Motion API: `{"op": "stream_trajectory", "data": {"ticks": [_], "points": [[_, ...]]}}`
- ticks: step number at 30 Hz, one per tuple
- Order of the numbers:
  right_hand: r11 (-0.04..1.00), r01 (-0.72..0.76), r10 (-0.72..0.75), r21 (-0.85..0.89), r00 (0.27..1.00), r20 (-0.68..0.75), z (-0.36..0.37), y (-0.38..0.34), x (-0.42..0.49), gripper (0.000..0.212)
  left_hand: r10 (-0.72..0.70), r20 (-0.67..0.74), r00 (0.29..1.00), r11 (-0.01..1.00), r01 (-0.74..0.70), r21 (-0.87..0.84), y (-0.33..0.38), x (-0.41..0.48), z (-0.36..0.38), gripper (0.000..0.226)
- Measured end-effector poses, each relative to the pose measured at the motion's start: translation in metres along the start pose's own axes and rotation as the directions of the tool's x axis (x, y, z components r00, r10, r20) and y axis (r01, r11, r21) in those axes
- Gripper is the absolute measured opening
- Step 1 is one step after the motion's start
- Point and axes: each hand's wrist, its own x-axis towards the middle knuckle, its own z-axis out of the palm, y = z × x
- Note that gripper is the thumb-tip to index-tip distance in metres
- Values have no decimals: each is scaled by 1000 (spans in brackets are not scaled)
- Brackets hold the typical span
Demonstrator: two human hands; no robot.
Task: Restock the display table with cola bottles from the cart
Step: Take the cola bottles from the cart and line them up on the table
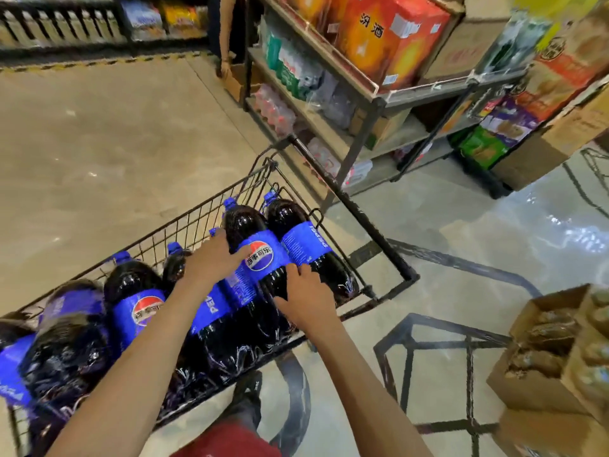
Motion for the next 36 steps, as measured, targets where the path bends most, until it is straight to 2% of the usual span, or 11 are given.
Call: {"op": "stream_trajectory", "data": {"ticks": [3, 6, 8, 13, 18, 22, 25, 28, 30, 33, 36], "points": [[1000, -10, 10, 4, 1000, -1, 4, -5, 16, 74, -89, 10, 996, 969, 89, -232, 7, 14, 3, 88], [1000, -19, 19, 17, 1000, 1, 8, -7, 29, 84, -208, 104, 972, 861, 233, -452, 13, 27, 8, 105], [999, -25, 25, 31, 1000, 5, 10, -9, 36, 90, -266, 156, 951, 805, 308, -506, 16, 34, 14, 120], [999, -17, 16, 31, 1000, 24, 13, -10, 53, 105, -352, 169, 921, 670, 374, -641, 26, 46, 22, 147], [1000, 2, -3, 23, 999, 49, 12, -9, 59, 109, -418, 136, 898, 602, 386, -699, 36, 50, 29, 132], [996, 50, -54, 68, 997, 52, 13, 0, 62, 112, -428, 144, 892, 520, 373, -768, 32, 51, 31, 139], [959, 86, -114, 270, 989, 90, 13, 11, 66, 114, -447, 106, 888, 474, 335, -815, 32, 46, 32, 127], [884, 110, -173, 455, 980, 98, 18, 22, 70, 118, -465, 56, 883, 458, 295, -839, 35, 38, 31, 105], [826, 95, -190, 555, 975, 116, 21, 26, 75, 120, -469, 16, 883, 458, 259, -851, 34, 34, 33, 100], [714, 45, -222, 699, 961, 165, 26, 37, 85, 109, -463, -61, 884, 455, 179, -872, 37, 22, 33, 98], [648, 29, -322, 761, 916, 240, 20, 47, 94, 94, -443, -111, 890, 459, 119, -880, 43, 5, 31, 97]]}}
